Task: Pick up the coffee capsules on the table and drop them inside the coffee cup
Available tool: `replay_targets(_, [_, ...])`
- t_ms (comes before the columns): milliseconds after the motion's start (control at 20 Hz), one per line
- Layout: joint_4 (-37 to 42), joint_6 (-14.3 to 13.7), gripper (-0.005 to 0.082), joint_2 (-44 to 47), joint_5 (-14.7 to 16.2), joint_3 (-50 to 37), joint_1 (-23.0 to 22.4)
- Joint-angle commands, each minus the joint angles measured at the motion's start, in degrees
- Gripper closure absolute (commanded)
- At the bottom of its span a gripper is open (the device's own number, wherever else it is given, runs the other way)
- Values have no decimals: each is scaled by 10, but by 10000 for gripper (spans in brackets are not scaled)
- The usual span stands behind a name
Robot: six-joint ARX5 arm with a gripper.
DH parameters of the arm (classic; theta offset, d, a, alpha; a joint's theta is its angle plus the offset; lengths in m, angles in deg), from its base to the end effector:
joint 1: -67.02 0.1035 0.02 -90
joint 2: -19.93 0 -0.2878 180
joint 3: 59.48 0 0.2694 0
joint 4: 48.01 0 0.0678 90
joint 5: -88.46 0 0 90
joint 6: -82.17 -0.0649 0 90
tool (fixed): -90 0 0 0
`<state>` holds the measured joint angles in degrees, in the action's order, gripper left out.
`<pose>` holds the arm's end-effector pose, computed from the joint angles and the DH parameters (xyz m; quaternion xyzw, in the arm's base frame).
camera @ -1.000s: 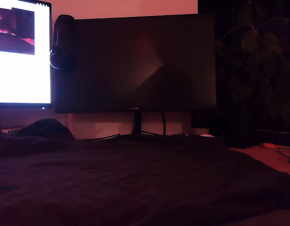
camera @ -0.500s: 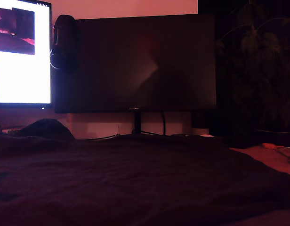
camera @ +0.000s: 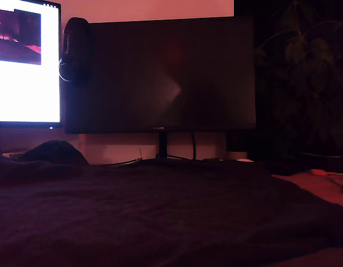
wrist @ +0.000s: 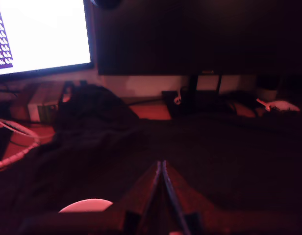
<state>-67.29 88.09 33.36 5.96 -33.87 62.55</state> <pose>0.1335 -0.0189 0.2108 -0.0529 0.0672 -0.1007 0.9912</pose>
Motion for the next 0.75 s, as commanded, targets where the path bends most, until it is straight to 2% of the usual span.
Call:
replay_targets(0, [-7, 6, 793, -19, -6, -21, 0])
replay_targets(250, [-34, 7, 793, -82, -19, -52, 0])
replay_targets(450, [-87, 12, 793, -140, -29, -64, 0])
replay_targets(700, [-101, 12, 793, -142, -35, -66, 0])
